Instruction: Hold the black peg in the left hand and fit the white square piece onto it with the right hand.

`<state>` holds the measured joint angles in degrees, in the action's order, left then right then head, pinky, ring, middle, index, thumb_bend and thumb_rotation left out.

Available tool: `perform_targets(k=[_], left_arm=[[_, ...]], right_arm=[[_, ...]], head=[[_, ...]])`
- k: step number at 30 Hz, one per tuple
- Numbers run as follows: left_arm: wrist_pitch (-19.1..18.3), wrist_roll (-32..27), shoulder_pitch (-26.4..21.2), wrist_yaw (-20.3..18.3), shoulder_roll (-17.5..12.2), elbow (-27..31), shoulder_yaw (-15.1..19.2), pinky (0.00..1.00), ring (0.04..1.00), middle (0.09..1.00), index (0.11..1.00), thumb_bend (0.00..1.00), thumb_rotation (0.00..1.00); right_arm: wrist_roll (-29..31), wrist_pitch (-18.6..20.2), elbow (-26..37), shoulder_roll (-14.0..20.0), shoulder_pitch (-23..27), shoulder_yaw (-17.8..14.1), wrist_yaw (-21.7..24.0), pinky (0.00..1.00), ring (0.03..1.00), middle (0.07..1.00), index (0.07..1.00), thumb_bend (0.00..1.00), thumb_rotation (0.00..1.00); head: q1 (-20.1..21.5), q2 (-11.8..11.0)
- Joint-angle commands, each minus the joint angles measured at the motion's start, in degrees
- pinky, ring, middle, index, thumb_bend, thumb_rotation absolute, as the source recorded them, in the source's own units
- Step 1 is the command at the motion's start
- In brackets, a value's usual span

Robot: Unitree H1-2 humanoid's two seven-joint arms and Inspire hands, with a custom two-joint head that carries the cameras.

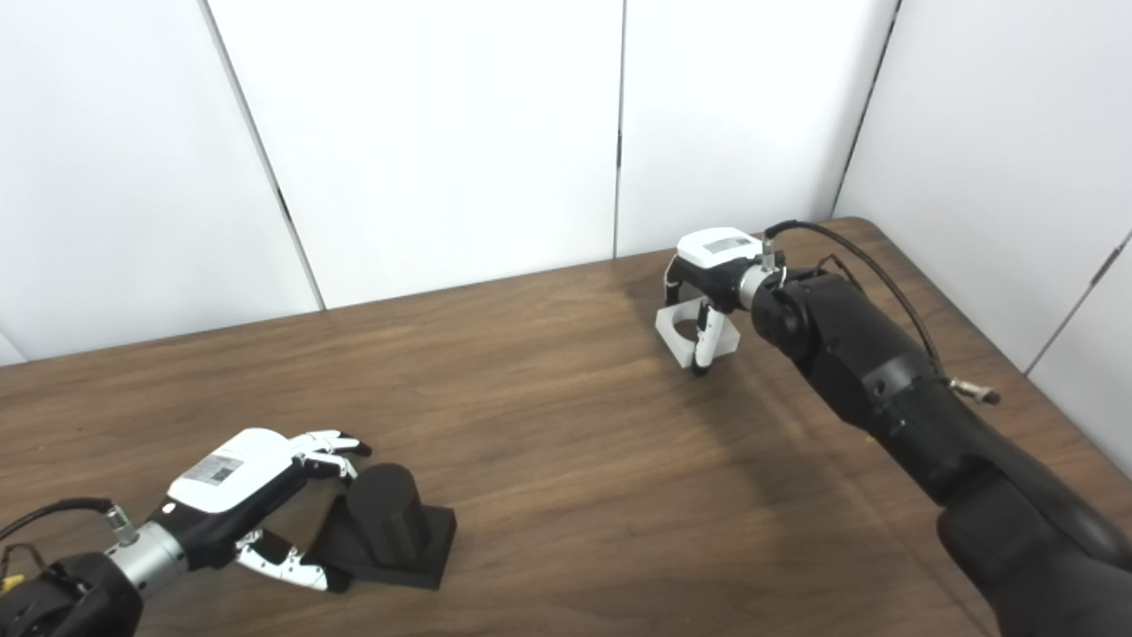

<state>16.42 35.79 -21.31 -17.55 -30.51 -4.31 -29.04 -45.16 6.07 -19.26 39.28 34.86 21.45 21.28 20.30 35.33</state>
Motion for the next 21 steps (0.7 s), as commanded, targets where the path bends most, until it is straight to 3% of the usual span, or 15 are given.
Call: perform_targets(k=[1,11,16,21], left_arm=[[-0.17,2.11,1.24,-4.75,-1.43,-1.12,-1.88,0.77,0.904,0.871,0.488,0.52,0.06],[-0.14,2.95,0.61,-4.85,-0.75,-1.62,-2.16,0.78,0.904,0.873,0.488,0.52,0.06],[0.31,2.97,-0.02,-4.55,-0.14,-2.15,-2.44,0.75,0.907,0.871,0.488,0.52,0.06],[-0.95,3.00,-0.75,-5.81,0.76,-2.28,-3.07,0.78,0.922,0.882,0.488,0.52,0.06]], right_arm=[[1.07,-0.27,4.03,1.36,2.46,-1.95,0.35,0.91,0.902,0.822,0.483,0.52,0.13],[3.12,-2.28,11.57,1.11,2.35,-3.50,2.62,0.88,0.897,0.812,0.482,0.52,0.13],[4.46,-3.37,15.46,1.07,2.48,-3.65,4.68,0.83,0.879,0.804,0.482,0.52,0.13],[6.32,-3.55,19.23,0.46,2.25,-4.22,6.64,0.82,0.868,0.801,0.481,0.52,0.13]], head=[[-0.10,0.11],[-1.07,1.04],[-4.56,3.08],[-7.68,3.30]])
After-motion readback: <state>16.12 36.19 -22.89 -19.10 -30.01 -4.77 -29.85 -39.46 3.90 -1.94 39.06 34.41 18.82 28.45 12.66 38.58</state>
